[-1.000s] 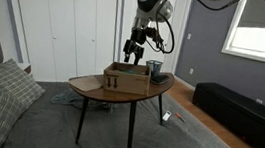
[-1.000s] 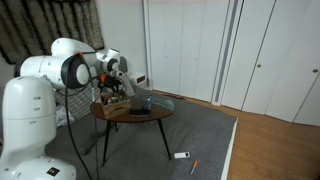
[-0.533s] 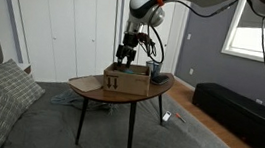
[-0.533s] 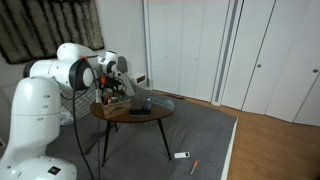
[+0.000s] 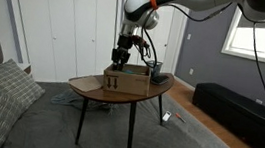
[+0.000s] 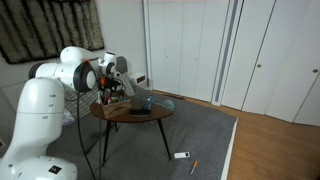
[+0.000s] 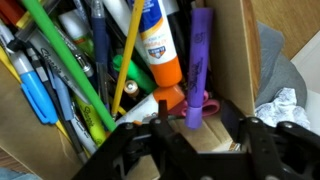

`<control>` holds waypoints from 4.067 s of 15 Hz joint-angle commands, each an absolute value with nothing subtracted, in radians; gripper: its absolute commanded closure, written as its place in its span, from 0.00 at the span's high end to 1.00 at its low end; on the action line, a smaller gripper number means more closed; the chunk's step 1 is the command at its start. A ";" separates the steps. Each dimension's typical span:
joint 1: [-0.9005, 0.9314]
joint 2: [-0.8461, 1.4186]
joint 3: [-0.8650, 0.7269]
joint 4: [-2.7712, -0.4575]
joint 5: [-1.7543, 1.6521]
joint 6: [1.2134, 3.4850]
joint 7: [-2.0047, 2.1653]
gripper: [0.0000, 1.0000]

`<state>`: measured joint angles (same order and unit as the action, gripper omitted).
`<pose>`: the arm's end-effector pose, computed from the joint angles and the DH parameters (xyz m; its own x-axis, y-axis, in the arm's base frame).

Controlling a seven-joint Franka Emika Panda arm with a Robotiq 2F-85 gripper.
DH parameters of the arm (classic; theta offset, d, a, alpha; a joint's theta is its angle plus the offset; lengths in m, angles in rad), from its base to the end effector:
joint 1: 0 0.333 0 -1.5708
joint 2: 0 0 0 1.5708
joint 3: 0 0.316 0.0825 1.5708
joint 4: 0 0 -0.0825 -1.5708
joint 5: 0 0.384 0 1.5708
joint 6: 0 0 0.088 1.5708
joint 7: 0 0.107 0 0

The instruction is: Remove the blue glue stick and purple marker from the box and put them in the basket

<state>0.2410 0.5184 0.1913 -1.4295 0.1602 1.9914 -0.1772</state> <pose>0.6487 0.2834 0.4058 0.8694 0.4872 0.0820 0.4922 -0.8395 -0.2303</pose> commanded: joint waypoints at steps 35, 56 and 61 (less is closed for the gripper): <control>0.149 0.174 0.023 -1.643 -0.220 2.239 0.257 0.19; 0.204 0.346 -0.095 -1.671 -0.858 2.344 1.094 0.05; 0.201 0.357 -0.081 -1.673 -0.906 2.343 1.166 0.42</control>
